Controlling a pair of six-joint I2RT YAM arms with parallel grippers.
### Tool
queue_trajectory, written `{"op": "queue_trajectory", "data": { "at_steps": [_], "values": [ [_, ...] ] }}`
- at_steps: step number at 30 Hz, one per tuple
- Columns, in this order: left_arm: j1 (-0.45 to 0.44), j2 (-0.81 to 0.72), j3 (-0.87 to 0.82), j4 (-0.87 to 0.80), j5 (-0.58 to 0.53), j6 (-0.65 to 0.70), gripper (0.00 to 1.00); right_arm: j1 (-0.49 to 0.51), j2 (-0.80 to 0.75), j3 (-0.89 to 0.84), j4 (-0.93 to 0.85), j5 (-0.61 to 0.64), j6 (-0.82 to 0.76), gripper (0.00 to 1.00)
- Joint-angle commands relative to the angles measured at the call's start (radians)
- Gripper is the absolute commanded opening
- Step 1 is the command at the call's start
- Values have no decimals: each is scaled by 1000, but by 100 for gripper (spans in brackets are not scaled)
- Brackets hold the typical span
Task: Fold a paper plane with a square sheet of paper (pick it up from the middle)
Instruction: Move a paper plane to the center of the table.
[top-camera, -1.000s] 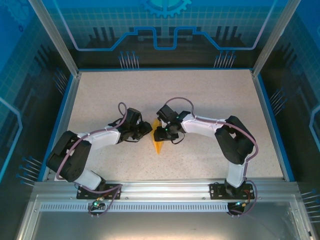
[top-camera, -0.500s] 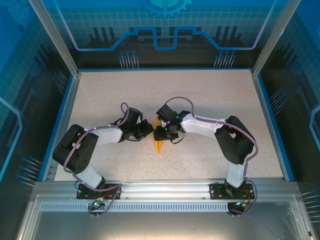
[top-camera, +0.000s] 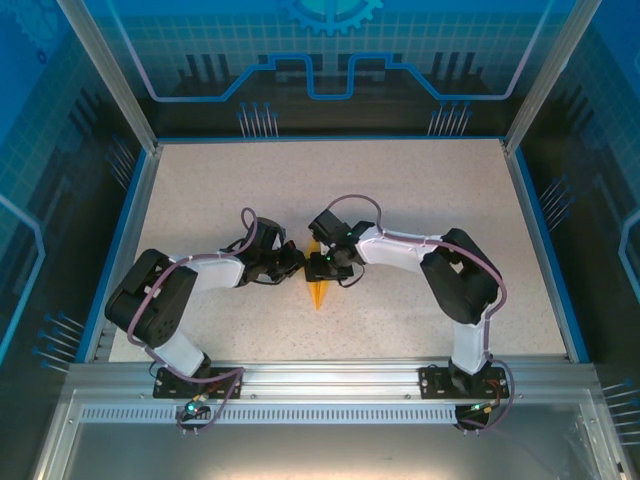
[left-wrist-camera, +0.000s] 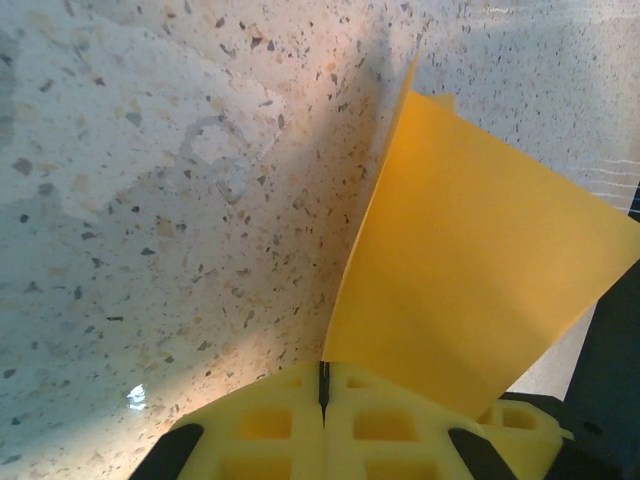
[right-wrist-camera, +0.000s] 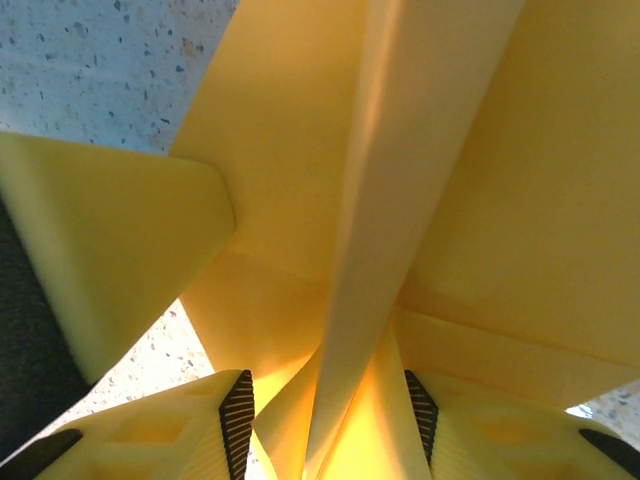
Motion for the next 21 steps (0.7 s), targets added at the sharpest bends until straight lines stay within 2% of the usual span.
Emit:
{"op": "queue_trajectory", "data": {
  "at_steps": [1, 5, 14, 21],
  "values": [
    [11, -10, -9, 8, 23, -7, 6, 25, 17, 31, -27, -1, 5, 48],
    [11, -9, -9, 8, 20, -9, 6, 26, 20, 31, -31, 6, 4, 46],
    [12, -31, -14, -23, -4, -1, 11, 27, 37, 44, -84, 64, 28, 22],
    [12, -63, -11, -76, -55, 8, 22, 34, 70, 85, -120, 97, 28, 21]
  ]
}}
